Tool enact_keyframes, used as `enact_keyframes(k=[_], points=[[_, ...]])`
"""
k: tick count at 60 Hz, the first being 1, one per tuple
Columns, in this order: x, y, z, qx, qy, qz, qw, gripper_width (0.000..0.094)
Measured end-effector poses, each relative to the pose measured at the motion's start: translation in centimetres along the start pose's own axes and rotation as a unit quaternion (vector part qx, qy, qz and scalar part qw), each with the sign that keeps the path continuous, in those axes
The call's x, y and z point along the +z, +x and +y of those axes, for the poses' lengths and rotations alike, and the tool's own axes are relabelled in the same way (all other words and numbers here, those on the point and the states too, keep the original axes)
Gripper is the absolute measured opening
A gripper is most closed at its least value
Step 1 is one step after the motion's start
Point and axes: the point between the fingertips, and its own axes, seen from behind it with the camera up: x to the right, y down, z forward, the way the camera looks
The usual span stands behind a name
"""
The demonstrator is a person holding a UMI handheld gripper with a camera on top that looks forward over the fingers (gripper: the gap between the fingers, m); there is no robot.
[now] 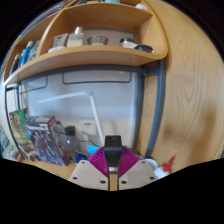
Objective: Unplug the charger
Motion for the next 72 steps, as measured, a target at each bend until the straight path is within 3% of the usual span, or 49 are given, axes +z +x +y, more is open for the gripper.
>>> enact_keyframes(k=[5,11,19,29,38,55,58,68,72], points=[[-0.2,4.0,2.3,-0.022,-0.058,0.027,0.998,0.0101],[-0.2,7.0,9.6,-0.036,-0.164,0.035,0.985,0.0102],[-0.7,8.6,19.7,-0.023,-0.266,0.029,0.963,0.0101],[-1.2,8.8,27.5,-0.012,-0.344,0.013,0.939,0.0112],[-1.8,9.0,31.1,-0.007,-0.398,-0.009,0.917,0.0123],[-0.5,8.9,31.1,-0.024,-0.387,-0.043,0.921,0.0226],[0.1,9.2,30.9,-0.036,-0.378,-0.041,0.924,0.0385],[0.5,8.1,29.4,0.003,-0.356,-0.054,0.933,0.0417],[0.3,7.7,27.5,0.011,-0.337,-0.057,0.94,0.0551]])
